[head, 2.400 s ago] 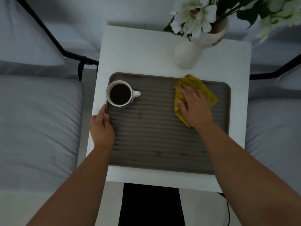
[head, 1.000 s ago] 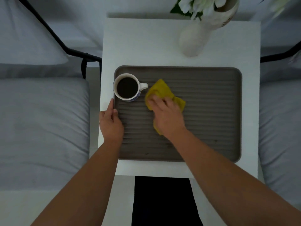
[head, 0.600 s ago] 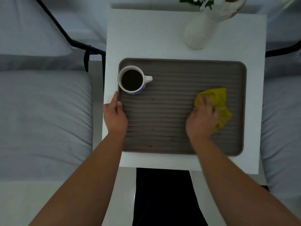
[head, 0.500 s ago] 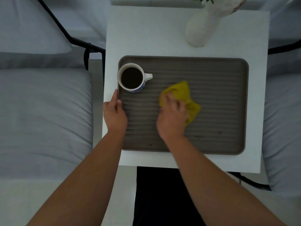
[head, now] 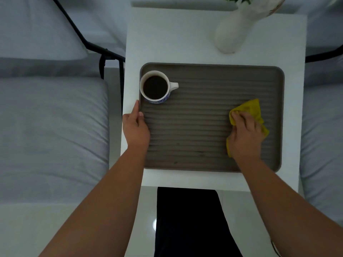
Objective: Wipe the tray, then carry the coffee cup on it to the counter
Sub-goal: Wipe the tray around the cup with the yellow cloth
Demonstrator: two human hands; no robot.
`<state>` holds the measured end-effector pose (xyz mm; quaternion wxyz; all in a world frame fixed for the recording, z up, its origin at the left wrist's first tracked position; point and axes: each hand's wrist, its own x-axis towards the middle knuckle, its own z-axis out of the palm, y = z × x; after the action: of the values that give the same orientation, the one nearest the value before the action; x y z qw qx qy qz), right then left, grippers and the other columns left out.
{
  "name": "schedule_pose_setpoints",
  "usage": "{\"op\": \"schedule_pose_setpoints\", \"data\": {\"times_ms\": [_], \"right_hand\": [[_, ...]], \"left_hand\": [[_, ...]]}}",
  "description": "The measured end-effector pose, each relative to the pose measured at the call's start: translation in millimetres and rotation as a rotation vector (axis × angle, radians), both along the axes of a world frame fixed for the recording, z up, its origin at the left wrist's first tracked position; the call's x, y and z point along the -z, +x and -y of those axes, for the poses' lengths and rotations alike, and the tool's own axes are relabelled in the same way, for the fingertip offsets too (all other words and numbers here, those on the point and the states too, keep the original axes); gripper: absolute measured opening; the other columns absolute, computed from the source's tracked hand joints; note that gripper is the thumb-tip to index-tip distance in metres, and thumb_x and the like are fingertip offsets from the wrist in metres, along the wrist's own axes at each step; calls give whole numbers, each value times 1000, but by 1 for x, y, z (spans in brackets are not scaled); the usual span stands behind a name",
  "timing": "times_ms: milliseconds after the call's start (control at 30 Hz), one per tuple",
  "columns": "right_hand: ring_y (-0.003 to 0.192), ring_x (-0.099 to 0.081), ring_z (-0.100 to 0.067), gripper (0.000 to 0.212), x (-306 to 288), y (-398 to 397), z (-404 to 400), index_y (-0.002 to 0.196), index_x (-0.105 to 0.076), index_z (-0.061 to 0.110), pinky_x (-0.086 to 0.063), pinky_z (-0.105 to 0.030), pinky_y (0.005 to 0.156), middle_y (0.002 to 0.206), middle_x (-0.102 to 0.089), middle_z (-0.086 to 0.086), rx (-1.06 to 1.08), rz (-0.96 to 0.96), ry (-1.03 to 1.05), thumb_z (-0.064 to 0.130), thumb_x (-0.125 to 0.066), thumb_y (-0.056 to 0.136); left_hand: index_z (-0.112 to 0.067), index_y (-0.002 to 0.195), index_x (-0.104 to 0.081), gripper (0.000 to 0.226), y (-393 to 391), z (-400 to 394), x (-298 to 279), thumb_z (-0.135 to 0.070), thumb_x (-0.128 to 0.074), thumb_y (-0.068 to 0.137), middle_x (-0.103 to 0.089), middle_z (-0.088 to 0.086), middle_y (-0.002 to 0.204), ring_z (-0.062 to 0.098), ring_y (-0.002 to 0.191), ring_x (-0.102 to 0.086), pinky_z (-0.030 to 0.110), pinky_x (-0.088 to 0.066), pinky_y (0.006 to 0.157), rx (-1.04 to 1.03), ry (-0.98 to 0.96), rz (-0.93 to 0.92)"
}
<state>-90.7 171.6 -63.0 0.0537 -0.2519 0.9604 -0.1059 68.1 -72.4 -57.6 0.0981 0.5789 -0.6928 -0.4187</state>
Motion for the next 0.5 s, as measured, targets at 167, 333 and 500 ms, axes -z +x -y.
{"op": "schedule_pose_setpoints", "data": {"times_ms": [167, 333, 500], "right_hand": [[97, -58, -41, 46, -4, 45, 86, 112, -67, 16, -49, -47, 82, 117, -65, -13, -7, 87, -64, 16, -44, 72], [108, -54, -29, 50, -5, 76, 148, 122, -61, 19, -49, -41, 80, 127, -61, -1, -403, 156, -142, 18, -43, 76], [105, -57, -40, 48, 7, 13, 85, 121, -61, 15, -44, -46, 94, 127, -61, -12, -175, 40, -119, 15, -45, 76]], "left_hand": [[-31, 143, -42, 42, -1, 1, 2, -24, -38, 103, -42, 2, 104, 7, 88, -48, 10, -33, 85, -2, 10, -9], [-26, 143, -43, 42, 2, 4, 6, -19, -40, 102, -43, 5, 103, -4, 77, -45, -10, -28, 69, 30, -23, -27], [-26, 143, -44, 41, 1, 2, 3, -19, -40, 102, -42, 4, 103, -2, 76, -45, -11, -27, 69, 13, -15, -16]]}}
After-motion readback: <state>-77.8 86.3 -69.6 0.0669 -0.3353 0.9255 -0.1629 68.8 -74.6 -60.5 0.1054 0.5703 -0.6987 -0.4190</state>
